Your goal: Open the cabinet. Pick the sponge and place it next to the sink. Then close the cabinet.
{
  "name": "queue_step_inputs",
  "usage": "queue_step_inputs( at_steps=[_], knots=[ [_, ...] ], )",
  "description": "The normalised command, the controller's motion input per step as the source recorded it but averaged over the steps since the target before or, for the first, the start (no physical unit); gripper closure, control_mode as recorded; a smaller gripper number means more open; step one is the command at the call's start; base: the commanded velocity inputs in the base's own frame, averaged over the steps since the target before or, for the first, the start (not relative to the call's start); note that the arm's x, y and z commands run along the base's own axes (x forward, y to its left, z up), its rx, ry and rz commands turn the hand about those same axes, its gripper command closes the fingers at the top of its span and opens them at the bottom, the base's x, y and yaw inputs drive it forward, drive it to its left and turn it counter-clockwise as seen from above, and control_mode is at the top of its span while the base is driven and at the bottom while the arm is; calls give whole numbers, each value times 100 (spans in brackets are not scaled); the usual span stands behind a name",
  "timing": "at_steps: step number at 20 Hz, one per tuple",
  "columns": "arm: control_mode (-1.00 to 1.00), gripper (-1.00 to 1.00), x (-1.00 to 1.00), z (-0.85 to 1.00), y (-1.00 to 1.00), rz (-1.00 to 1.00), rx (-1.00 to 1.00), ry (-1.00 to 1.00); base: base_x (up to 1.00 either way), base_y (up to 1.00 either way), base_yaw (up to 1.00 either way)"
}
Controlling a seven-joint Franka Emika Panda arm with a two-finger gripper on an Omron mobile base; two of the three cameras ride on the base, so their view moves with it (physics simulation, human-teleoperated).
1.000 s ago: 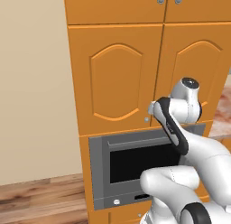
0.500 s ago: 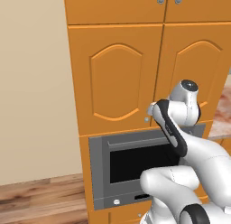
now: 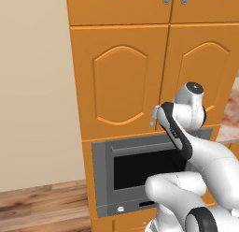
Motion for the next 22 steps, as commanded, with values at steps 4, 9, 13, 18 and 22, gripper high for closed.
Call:
queue_step_inputs(
  at_steps=[4,9,13,18,22],
  knots=[
    [-100,-100,1,0,0,0,0,0,0,0,0],
    [-100,-100,5,0,0,0,0,0,0,0,0],
    [-100,-100,12,-13,0,0,0,0,0,0,0],
    [-100,-100,4,-18,0,0,0,0,0,0,0],
    [-100,-100,0,-14,0,0,0,0,0,0,0]
  ],
)
